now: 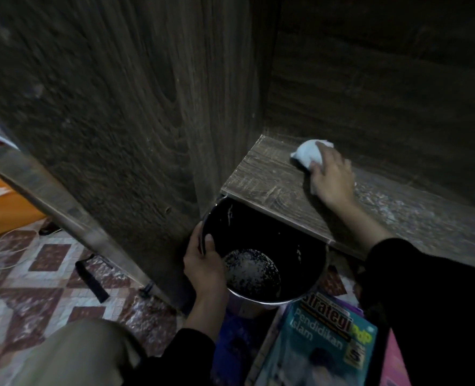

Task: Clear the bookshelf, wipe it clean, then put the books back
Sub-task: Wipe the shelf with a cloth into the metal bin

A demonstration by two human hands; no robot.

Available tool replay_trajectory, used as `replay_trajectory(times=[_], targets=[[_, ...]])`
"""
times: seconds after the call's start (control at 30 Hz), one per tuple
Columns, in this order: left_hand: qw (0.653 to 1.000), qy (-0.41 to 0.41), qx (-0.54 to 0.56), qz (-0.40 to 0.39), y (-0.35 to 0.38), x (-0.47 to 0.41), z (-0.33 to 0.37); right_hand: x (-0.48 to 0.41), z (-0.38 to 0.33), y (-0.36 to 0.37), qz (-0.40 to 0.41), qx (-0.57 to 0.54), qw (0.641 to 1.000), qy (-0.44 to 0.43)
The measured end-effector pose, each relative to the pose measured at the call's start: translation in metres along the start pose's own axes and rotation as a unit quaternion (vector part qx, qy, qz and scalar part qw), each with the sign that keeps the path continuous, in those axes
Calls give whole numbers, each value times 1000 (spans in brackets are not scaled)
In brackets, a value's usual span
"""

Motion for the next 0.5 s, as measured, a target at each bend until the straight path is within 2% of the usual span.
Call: replay_trajectory(times=[0.03, 0.1, 0.23, 0.33, 0.4, 0.43, 0.5], targets=[[1000, -1, 1, -1, 0, 0, 0, -6, 5, 7, -27, 48, 998, 21], [1000, -5, -4, -4, 1, -2, -1, -8, -8, 21, -68, 109, 992, -8], [1000, 2, -16, -7, 1, -5, -3, 24, -64, 44, -112, 104, 977, -151], [1000, 2, -13, -15, 0, -6, -5, 71, -92, 41, -98, 47, 948, -298], [1000, 4, -8, -21, 1, -5, -4, 93, -94, 31, -92, -34, 928, -360], [1000, 8, -7, -23, 1, -4, -2, 97, -90, 23, -85, -79, 925, -361], [1000, 10, -1, -25, 2, -2, 0, 93, -69, 2, -42, -140, 940, -308]])
Point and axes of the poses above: each hand's wrist, its own x-axis away from the middle knuckle, its own y-axis out of the palm, z = x × y, the point moved 7 cm from there along -x, towards the middle knuckle, and after that the axes turned 8 degrees about x, right-handed, at the moved point
